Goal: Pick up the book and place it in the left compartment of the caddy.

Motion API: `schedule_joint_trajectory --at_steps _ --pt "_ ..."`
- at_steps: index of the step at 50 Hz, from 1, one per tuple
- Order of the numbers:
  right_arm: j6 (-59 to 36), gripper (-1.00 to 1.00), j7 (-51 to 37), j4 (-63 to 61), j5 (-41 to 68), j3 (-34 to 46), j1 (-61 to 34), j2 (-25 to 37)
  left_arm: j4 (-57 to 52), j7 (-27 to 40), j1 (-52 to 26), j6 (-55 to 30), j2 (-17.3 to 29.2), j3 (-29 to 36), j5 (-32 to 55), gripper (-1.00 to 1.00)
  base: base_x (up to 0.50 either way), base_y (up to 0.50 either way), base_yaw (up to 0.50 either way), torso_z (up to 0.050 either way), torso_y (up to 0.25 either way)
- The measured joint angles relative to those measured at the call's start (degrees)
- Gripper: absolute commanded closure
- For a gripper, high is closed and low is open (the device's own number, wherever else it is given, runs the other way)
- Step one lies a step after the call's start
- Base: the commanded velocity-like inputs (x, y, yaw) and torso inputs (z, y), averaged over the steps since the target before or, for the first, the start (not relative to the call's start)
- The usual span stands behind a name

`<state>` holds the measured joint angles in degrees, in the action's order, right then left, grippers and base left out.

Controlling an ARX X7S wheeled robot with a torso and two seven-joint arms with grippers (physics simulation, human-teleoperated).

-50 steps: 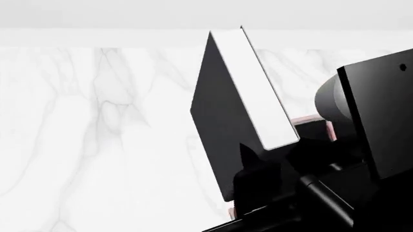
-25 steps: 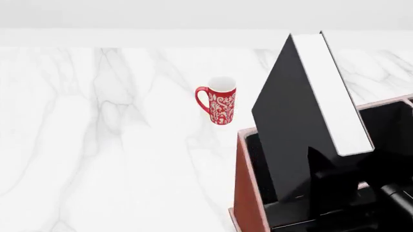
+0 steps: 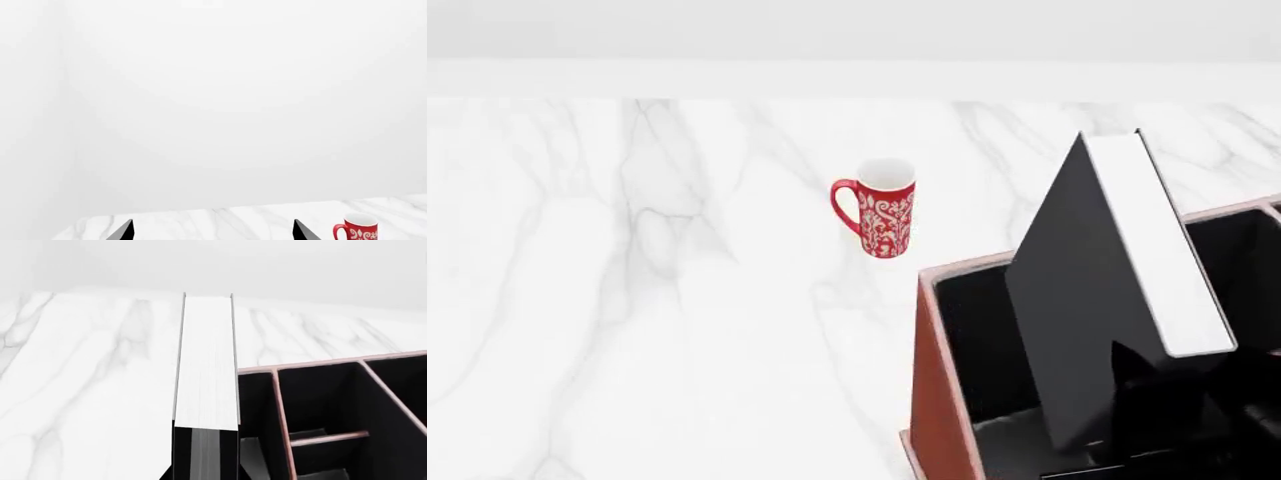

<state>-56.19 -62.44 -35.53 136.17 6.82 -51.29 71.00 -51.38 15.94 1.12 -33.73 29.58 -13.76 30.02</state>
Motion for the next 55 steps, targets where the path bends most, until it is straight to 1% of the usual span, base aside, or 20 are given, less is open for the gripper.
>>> schedule_joint_trajectory --at_steps 24,37,55 --pt "-5.0 1.0 3.6 5.5 -8.5 3.4 2.2 -3.1 0.1 0.4 0.1 0.4 0.4 0.3 0.1 -1.0 0.0 0.0 0.0 0.0 0.001" --pt "-10.0 1.0 5.6 8.1 -13.2 7.5 -0.1 -5.9 0.0 0.6 0.2 0.6 0.6 0.3 0.3 -1.0 0.0 0.0 0.0 0.0 0.002" --pt "-15.9 1.0 11.5 14.3 -22.3 12.1 -3.0 -11.4 0.0 0.9 0.3 0.8 1.0 0.4 0.5 -1.0 0.0 0.0 0.0 0.001 0.001"
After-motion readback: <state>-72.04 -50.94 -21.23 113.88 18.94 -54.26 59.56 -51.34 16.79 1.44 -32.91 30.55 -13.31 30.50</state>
